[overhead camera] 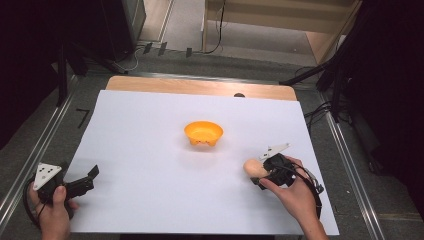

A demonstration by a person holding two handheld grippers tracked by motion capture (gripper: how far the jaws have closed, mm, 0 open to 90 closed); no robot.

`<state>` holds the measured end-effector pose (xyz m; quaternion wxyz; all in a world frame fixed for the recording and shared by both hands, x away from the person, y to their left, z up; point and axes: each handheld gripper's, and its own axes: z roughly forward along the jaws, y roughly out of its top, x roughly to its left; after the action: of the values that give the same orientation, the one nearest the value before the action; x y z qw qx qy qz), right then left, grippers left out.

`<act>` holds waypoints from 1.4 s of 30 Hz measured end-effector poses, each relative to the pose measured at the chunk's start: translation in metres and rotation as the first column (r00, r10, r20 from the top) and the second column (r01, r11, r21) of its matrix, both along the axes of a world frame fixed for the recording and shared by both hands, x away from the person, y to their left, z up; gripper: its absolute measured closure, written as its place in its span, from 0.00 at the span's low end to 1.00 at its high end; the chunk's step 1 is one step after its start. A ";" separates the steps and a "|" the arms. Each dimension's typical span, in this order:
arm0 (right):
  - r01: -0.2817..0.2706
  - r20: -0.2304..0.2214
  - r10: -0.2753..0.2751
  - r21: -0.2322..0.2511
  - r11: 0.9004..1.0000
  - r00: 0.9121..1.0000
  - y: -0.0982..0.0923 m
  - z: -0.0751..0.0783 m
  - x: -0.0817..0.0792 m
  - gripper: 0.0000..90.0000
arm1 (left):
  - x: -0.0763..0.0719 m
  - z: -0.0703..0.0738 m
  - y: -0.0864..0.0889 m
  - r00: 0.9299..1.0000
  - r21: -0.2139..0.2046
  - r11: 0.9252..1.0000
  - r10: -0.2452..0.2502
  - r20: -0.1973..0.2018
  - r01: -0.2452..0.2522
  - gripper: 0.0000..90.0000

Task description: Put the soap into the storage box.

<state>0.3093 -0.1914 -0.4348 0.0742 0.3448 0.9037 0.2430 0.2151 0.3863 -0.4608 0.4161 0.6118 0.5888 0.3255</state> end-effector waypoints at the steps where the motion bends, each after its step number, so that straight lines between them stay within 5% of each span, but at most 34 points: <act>1: -0.002 -0.002 0.002 0.001 1.000 1.000 0.000 0.001 0.002 0.37 | 0.000 0.000 0.000 1.000 0.000 1.000 -0.001 0.001 0.001 0.00; 17: -0.122 0.080 0.122 -0.003 0.993 0.989 0.011 0.014 0.028 0.37 | 0.000 0.000 0.000 1.000 -0.002 1.000 -0.002 0.003 0.002 0.00; 42: -0.242 0.111 0.246 -0.043 0.969 0.963 0.021 0.024 0.061 0.37 | 0.000 0.000 0.001 1.000 -0.005 1.000 -0.001 0.002 0.001 0.00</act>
<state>0.3707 -0.1703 -0.4105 0.1008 0.2152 0.9368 0.2566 0.2148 0.3869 -0.4608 0.4183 0.6109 0.5888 0.3243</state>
